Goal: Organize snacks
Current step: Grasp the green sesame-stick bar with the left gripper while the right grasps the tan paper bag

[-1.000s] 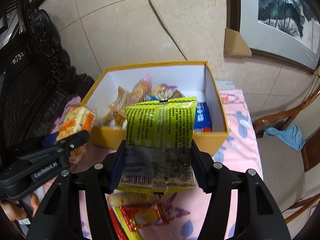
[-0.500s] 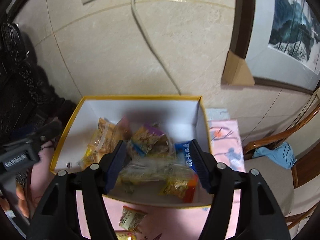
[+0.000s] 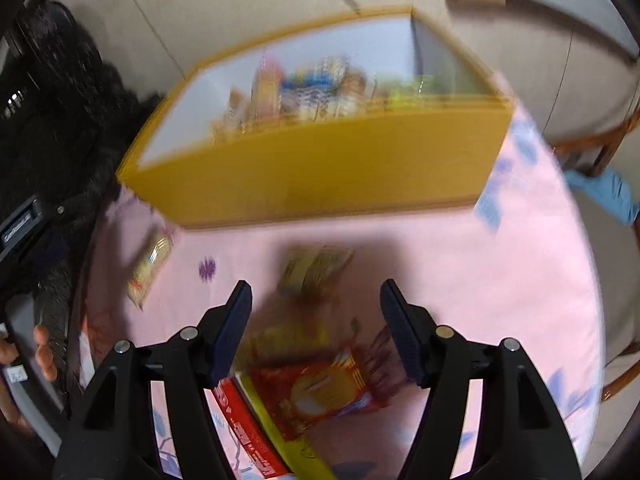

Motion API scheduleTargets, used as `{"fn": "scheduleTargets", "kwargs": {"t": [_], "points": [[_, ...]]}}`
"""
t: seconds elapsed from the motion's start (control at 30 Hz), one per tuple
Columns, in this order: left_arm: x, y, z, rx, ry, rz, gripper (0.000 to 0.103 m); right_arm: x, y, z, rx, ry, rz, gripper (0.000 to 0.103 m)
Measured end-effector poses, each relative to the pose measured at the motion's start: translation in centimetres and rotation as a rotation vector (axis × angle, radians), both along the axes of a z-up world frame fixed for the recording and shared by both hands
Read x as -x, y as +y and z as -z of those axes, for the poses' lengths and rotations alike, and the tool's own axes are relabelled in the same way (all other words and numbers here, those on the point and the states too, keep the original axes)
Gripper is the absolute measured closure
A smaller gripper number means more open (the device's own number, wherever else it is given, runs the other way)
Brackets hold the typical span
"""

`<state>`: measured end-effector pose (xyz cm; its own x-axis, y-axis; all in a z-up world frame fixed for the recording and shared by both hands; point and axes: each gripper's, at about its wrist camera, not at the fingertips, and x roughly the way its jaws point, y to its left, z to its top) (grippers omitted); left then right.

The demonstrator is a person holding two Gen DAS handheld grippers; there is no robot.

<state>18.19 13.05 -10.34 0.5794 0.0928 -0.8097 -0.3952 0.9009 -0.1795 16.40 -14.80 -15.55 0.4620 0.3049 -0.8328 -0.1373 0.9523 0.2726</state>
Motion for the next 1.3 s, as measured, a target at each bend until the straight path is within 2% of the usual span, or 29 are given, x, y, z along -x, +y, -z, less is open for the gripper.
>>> {"fn": "scheduleTargets", "kwargs": {"t": [0.03, 0.13, 0.37, 0.4, 0.43, 0.53, 0.73, 0.9, 0.93, 0.97, 1.0, 1.03, 1.17, 1.3], "points": [[0.3, 0.7, 1.0, 0.012, 0.036, -0.013, 0.003, 0.0, 0.5, 0.4, 0.011, -0.002, -0.001, 0.036], [0.8, 1.5, 1.9, 0.01, 0.056, -0.025, 0.003, -0.6, 2.0, 1.4, 0.055, -0.01, 0.0, 0.036], [0.6, 0.8, 2.7, -0.032, 0.079, 0.055, 0.003, -3.1, 3.0, 3.5, 0.109, 0.016, 0.036, 0.036], [0.6, 0.8, 2.9, -0.031, 0.085, 0.061, 0.003, -3.2, 3.2, 3.8, 0.115, 0.018, 0.037, 0.04], [0.6, 0.7, 3.0, -0.03, 0.09, 0.066, 0.003, -3.4, 3.4, 4.1, 0.124, 0.021, 0.034, 0.05], [0.5, 0.4, 3.6, -0.031, 0.107, 0.098, 0.003, -4.0, 4.2, 5.0, 0.153, 0.028, 0.011, 0.054], [-1.4, -0.2, 5.0, -0.06, 0.114, 0.194, 0.003, -3.3, 4.3, 3.5, 0.145, -0.031, -0.031, 0.057], [-3.6, -0.2, 7.6, -0.062, 0.165, 0.253, 0.004, -2.3, 3.8, 1.0, 0.093, -0.053, -0.056, 0.057], [-3.7, -0.1, 8.1, -0.06, 0.174, 0.257, 0.005, -2.1, 3.6, 0.7, 0.084, -0.053, -0.058, 0.057], [-3.9, 0.1, 8.7, -0.058, 0.189, 0.263, 0.019, -1.8, 3.4, 0.2, 0.072, -0.053, -0.056, 0.057], [-3.9, 0.3, 9.1, -0.055, 0.195, 0.267, 0.046, -1.7, 3.2, -0.1, 0.063, -0.055, -0.053, 0.057], [-4.0, 0.4, 9.5, -0.053, 0.211, 0.271, 0.051, -1.6, 3.1, -0.4, 0.055, -0.056, -0.05, 0.057], [-3.9, 0.3, 9.9, -0.079, 0.208, 0.293, 0.053, -1.4, 2.6, -1.4, 0.029, -0.057, -0.044, 0.057], [-3.7, -0.3, 10.1, -0.113, 0.21, 0.307, 0.05, -0.6, 2.7, -1.9, 0.021, -0.061, -0.059, 0.057]]}}
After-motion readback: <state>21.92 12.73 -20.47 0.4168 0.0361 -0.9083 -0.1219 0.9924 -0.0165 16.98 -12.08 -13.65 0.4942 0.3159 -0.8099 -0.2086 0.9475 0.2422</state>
